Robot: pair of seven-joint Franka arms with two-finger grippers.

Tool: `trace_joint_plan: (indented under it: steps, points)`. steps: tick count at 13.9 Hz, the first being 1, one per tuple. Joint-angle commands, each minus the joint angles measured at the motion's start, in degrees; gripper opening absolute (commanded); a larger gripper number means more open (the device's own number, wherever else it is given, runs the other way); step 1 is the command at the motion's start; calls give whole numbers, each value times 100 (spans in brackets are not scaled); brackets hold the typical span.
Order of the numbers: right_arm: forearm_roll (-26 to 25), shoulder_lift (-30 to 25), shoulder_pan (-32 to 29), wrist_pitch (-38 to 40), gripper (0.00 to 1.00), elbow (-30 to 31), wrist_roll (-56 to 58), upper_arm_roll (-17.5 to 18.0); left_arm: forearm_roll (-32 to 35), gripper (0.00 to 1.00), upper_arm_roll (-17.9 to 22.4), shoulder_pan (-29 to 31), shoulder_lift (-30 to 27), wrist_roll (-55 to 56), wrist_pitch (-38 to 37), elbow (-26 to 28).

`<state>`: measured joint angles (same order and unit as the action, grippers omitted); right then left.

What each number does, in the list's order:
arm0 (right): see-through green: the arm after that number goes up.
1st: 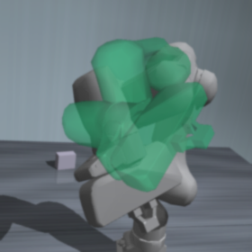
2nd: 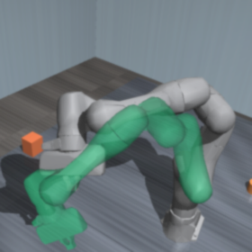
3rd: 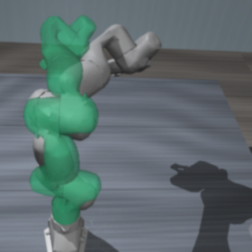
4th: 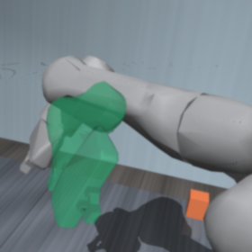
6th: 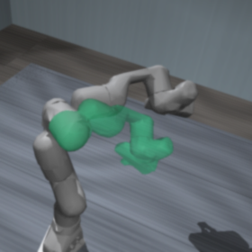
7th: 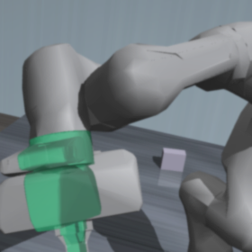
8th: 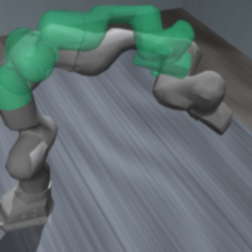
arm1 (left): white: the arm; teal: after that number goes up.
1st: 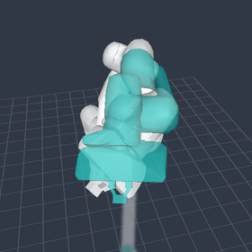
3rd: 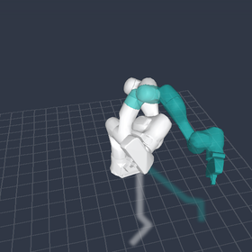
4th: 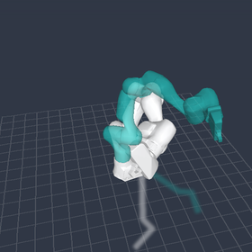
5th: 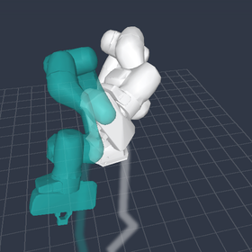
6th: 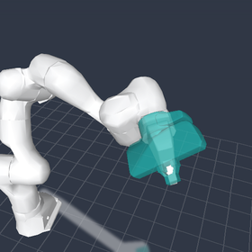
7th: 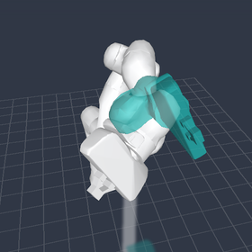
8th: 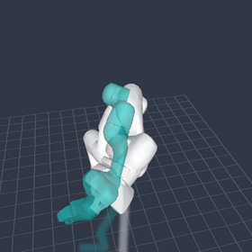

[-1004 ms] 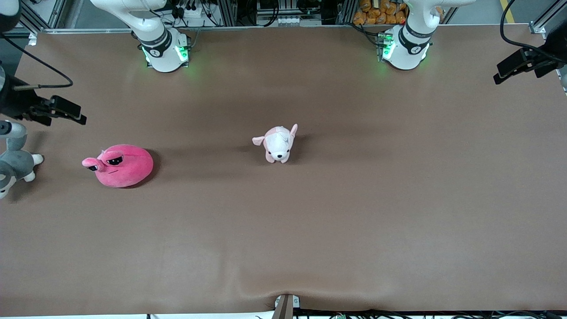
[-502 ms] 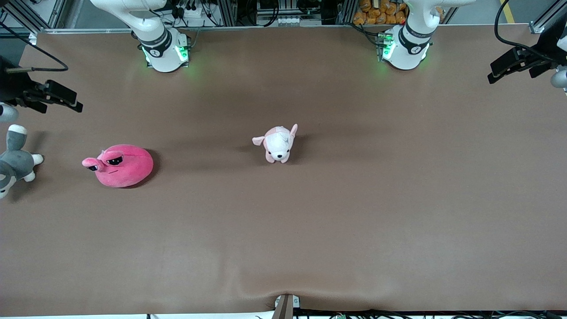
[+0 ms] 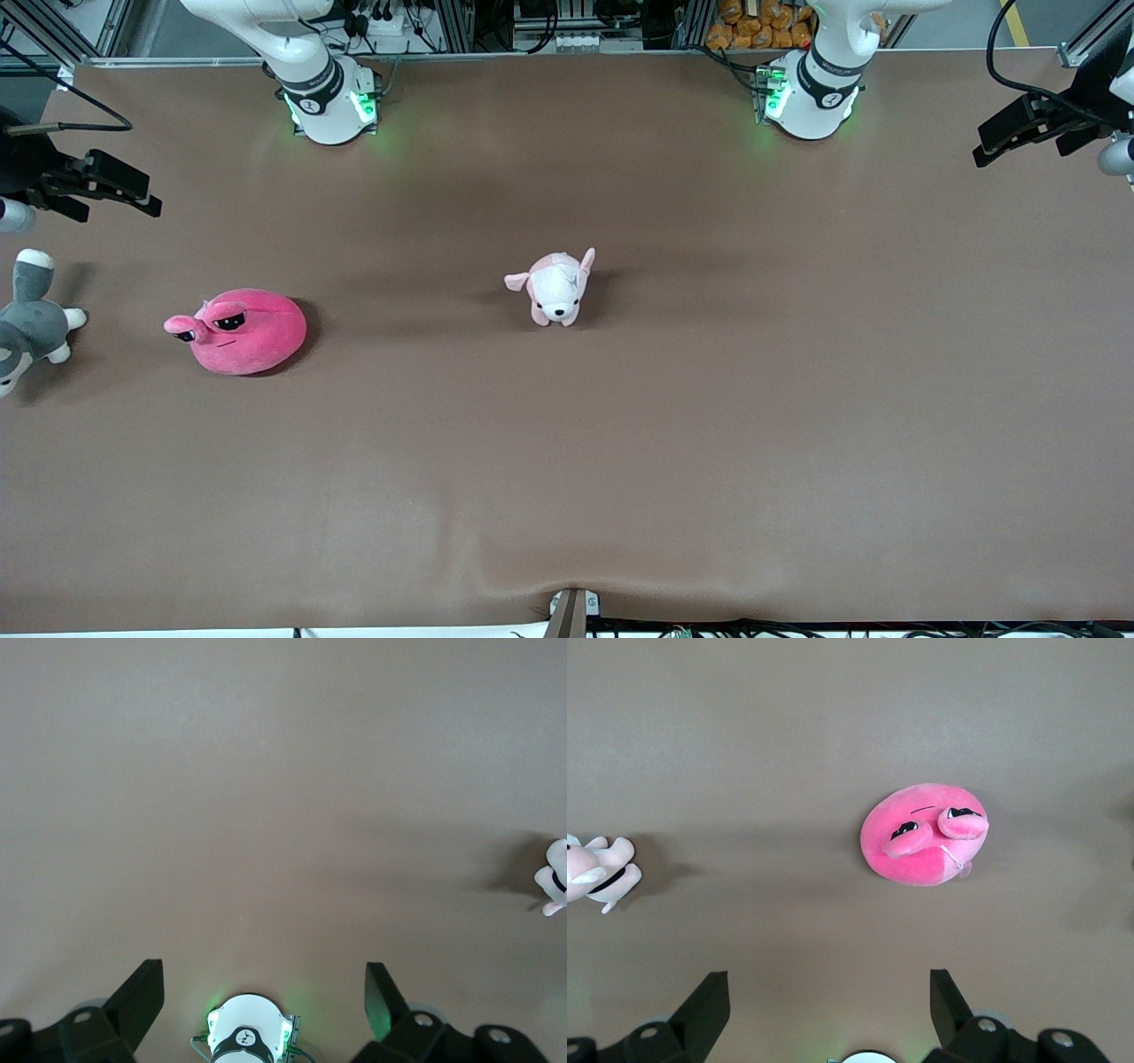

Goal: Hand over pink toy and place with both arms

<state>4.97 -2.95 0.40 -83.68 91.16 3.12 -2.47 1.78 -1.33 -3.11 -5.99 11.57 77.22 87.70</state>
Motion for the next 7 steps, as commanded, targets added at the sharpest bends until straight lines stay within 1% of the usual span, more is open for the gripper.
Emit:
trace_joint_plan:
  steps: [1, 5, 7]
  points:
    - [-119, -170, 4, 0, 100, 147, 118, -17, 42, 100, -25, 3, -33, -24, -67, -68]
    - [-285, -170, 4, 9, 100, 156, 118, -17, 42, 100, -34, 3, -33, -15, -67, -68]
    - [-286, -162, 4, 9, 100, 156, 118, -17, 42, 100, -25, 21, -42, -15, -76, -68]
